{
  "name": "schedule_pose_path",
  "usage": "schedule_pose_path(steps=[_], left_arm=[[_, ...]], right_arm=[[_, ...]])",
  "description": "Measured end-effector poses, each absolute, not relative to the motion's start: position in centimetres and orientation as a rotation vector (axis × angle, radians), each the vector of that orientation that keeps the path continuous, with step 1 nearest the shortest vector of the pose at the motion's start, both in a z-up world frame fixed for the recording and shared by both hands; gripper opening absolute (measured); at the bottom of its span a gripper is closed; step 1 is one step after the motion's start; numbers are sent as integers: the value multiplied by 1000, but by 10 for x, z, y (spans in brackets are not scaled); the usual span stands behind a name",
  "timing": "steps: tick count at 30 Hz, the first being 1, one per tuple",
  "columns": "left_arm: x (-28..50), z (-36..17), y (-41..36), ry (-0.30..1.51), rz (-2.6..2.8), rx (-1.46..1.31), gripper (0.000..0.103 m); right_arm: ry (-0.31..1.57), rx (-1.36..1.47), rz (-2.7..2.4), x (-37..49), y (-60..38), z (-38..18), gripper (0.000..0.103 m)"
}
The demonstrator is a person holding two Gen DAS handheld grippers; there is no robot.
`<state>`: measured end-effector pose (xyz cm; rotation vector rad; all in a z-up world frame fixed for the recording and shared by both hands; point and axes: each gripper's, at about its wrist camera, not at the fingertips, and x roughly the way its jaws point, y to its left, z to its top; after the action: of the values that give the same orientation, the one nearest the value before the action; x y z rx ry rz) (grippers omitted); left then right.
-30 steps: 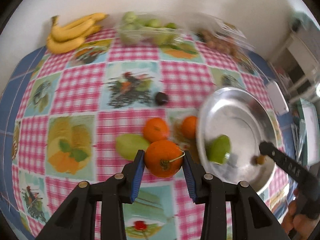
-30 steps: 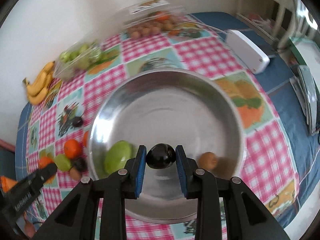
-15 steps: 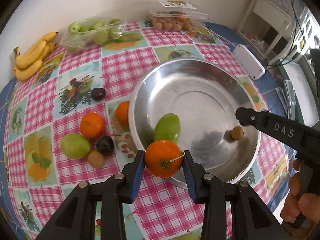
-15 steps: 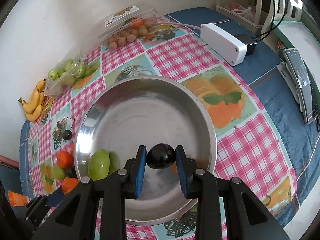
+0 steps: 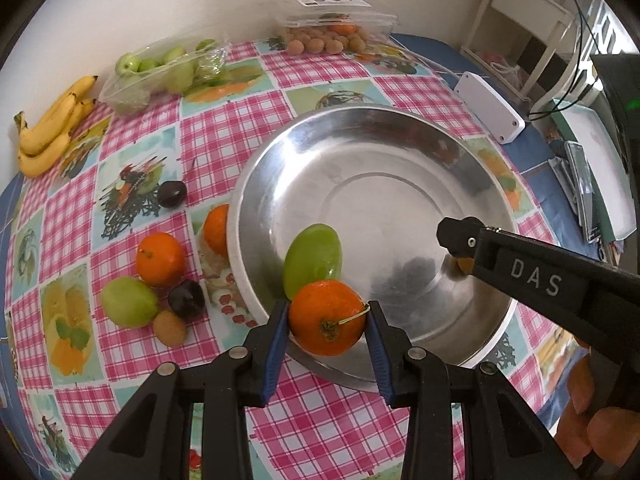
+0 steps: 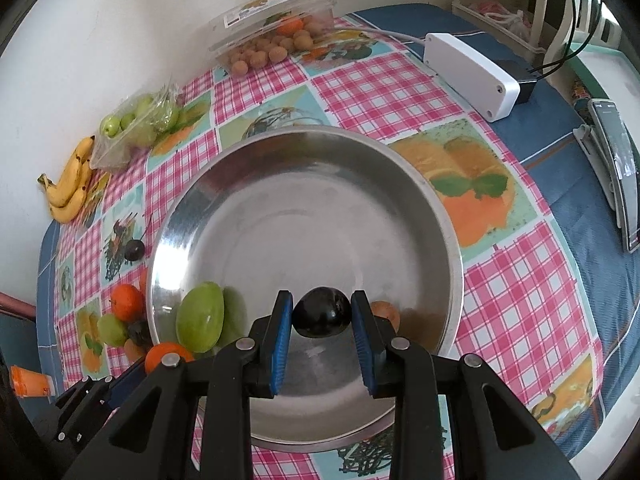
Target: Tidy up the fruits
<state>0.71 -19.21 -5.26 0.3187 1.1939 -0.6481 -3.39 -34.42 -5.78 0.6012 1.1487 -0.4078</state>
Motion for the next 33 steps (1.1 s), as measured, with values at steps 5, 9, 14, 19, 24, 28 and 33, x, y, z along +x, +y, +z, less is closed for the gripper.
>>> schedule_pose_path(steps=[5,9,14,19,24,28,33], left_arm=[[4,-60,-195,1204,-650,339,40],[3,-64,-197,1212,-651,346,40],[2,-66,-200,1215,-655,360,40],[2,-67,-202,1216,-657,367,40],[1,-67,-202,1223,-661,361,42],[2,-65,-201,1223,-665,350,48],[4,-60,-198,1219,-669,335,49]], right_arm=[[1166,590,-397,-32,-341,-60,31],[1182,584,-390,-30,-340,-63,31],[1200,582,-386,-28,-338,-67,32],[1203,584,-390,-28,-338,-68,32],[1197,584,-396,-27,-338,-66,32],[1188,590,-400,-29,-340,-64,32],[1172,603,-409,-31,-342,-60,32]])
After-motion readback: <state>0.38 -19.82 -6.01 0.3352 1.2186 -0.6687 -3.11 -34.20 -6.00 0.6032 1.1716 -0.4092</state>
